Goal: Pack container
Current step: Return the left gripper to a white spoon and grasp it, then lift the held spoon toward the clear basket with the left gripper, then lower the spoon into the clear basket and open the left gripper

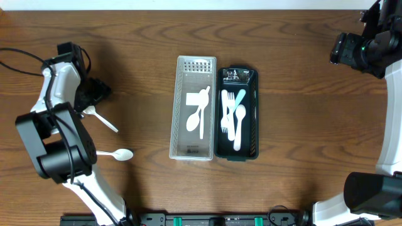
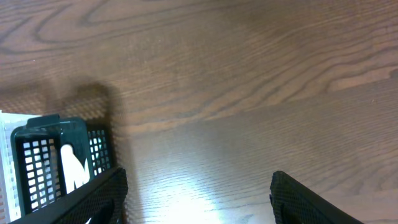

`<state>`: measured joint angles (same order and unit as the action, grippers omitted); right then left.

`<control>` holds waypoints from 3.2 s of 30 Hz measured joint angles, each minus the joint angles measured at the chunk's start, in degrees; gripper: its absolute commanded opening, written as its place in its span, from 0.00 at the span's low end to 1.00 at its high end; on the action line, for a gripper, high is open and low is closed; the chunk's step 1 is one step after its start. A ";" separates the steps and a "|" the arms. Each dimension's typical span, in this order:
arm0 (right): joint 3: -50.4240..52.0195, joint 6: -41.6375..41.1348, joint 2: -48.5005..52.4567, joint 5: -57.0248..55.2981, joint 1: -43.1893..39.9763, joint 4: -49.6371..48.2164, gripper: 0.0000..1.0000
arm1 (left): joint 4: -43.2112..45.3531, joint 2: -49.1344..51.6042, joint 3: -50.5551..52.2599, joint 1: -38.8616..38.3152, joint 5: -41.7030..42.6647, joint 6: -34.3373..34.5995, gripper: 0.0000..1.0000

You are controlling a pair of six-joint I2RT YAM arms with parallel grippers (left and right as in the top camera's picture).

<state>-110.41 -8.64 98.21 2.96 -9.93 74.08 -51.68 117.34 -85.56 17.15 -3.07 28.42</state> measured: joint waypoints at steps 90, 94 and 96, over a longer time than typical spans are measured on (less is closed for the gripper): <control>0.00 0.00 0.00 -0.44 0.00 1.84 0.78 | 5.60 -26.16 3.63 -45.86 4.57 -22.40 0.06; 0.00 0.00 0.00 -0.44 0.00 2.03 0.77 | 6.86 -18.21 3.85 -46.03 4.50 -21.75 0.06; 0.00 0.00 0.00 -0.44 0.00 2.27 0.78 | 7.34 -14.71 4.04 -46.03 4.39 -21.33 0.06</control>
<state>-110.41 -8.64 98.21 2.52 -9.93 76.36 -44.34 102.63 -81.52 -28.88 1.32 7.09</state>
